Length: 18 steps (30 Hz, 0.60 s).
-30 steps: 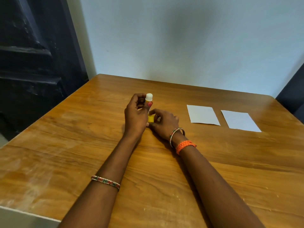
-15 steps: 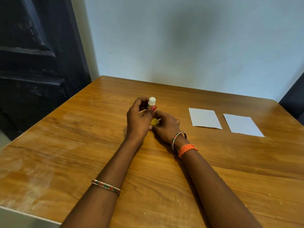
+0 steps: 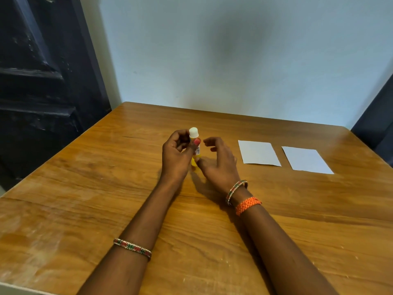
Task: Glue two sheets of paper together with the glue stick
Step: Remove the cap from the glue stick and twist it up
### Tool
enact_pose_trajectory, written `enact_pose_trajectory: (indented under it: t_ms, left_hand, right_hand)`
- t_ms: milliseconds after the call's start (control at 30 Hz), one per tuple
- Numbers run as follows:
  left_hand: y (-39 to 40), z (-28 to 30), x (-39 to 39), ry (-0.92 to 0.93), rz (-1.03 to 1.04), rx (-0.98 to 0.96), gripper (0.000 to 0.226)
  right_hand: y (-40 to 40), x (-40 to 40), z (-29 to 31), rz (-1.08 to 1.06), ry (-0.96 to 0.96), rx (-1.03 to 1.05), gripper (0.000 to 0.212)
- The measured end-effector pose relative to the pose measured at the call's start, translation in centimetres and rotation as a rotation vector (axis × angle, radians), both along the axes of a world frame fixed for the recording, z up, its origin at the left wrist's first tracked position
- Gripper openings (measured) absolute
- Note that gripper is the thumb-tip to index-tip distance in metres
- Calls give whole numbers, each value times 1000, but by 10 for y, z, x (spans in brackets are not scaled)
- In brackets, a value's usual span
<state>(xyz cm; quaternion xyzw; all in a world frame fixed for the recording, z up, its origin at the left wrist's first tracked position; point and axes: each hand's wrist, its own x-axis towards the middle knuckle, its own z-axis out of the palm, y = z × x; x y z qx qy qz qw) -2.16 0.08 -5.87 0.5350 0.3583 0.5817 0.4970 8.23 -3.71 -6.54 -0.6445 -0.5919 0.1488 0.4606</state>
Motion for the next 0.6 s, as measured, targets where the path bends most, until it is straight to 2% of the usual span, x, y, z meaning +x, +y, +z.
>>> enact_pose_trajectory:
  t_ms: [100,200,433,500,600]
  left_hand:
    - [-8,1,7,-151,-121,-110,22]
    - [-19,2,15,-295,-234,-223,20]
    - [-32,16,17,-484,-336,-344,14]
    - [-33,21,16,-548,-361,-375,19]
    - [-36,27,14,-604,-413,-411,36]
  right_hand:
    - [-20,7,5,4,119,15,46]
    - [-35,10,3,-28,111,39,42]
    - [-44,-3,5,-132,126,349,28]
    - [-46,-8,7,-170,68,419,25]
    - [-50,-9,8,-256,-141,515,26]
